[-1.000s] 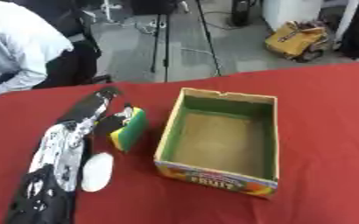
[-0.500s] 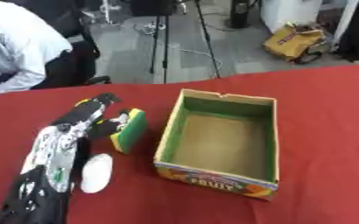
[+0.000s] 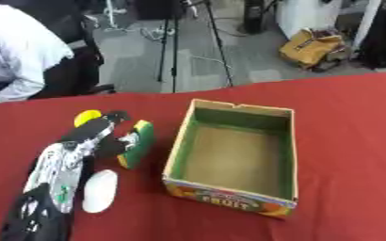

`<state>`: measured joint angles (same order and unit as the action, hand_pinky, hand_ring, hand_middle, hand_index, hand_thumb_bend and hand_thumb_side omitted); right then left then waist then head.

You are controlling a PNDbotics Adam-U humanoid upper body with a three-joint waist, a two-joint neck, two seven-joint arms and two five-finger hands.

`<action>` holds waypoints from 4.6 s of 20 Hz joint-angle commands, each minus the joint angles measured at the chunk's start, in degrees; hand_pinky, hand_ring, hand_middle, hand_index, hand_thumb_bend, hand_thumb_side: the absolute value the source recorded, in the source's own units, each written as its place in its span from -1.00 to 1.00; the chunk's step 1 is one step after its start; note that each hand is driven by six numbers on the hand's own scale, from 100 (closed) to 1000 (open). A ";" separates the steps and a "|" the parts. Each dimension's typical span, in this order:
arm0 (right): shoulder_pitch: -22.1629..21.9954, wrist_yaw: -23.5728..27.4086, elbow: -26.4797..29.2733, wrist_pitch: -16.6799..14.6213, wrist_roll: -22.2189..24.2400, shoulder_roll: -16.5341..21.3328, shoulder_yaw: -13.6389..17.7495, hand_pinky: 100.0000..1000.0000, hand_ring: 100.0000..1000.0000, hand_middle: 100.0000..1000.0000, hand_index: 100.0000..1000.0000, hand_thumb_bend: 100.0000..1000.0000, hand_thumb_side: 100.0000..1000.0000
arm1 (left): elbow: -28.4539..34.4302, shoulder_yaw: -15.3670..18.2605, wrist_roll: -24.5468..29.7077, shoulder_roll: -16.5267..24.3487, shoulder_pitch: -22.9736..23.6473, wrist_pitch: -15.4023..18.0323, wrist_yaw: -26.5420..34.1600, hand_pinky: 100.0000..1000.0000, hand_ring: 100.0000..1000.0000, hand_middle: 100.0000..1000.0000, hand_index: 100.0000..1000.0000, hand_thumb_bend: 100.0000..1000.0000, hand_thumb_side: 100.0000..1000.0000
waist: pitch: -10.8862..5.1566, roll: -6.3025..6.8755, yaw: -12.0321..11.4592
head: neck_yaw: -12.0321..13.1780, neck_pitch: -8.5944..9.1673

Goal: Pick up objects on the table and place them in the box.

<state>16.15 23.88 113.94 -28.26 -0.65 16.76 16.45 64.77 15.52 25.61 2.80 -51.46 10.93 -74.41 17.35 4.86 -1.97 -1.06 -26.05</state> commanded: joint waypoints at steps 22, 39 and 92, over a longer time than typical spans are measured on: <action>0.54 0.82 0.65 -0.25 2.10 -0.13 -0.12 0.71 0.42 -0.07 0.05 -1.00 1.00 | 0.72 0.83 -2.53 2.11 -1.49 -1.24 -4.25 1.00 1.00 1.00 1.00 -1.00 1.00 | 0.06 -0.62 0.64 | 0.70 1.90; 0.68 1.59 0.65 -0.70 2.88 -0.12 -0.33 0.72 0.42 -0.07 0.05 -1.00 1.00 | -1.57 0.76 -1.20 3.23 -1.85 -0.75 -4.61 1.00 1.00 1.00 1.00 -1.00 1.00 | 0.35 -0.96 1.01 | 0.87 2.83; 1.02 1.86 0.65 -0.75 4.03 -0.50 -0.34 0.74 0.44 -0.06 0.07 -1.00 1.00 | -2.03 0.03 -0.06 2.78 -1.99 1.39 3.50 -0.37 -0.13 -0.60 -0.20 -1.00 -0.68 | 1.36 -0.83 1.77 | 1.13 3.57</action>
<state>16.62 25.25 113.94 -29.01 3.29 15.75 16.07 62.16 15.53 27.19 5.05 -52.76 12.19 -71.66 20.01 4.37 -0.13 0.21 -23.02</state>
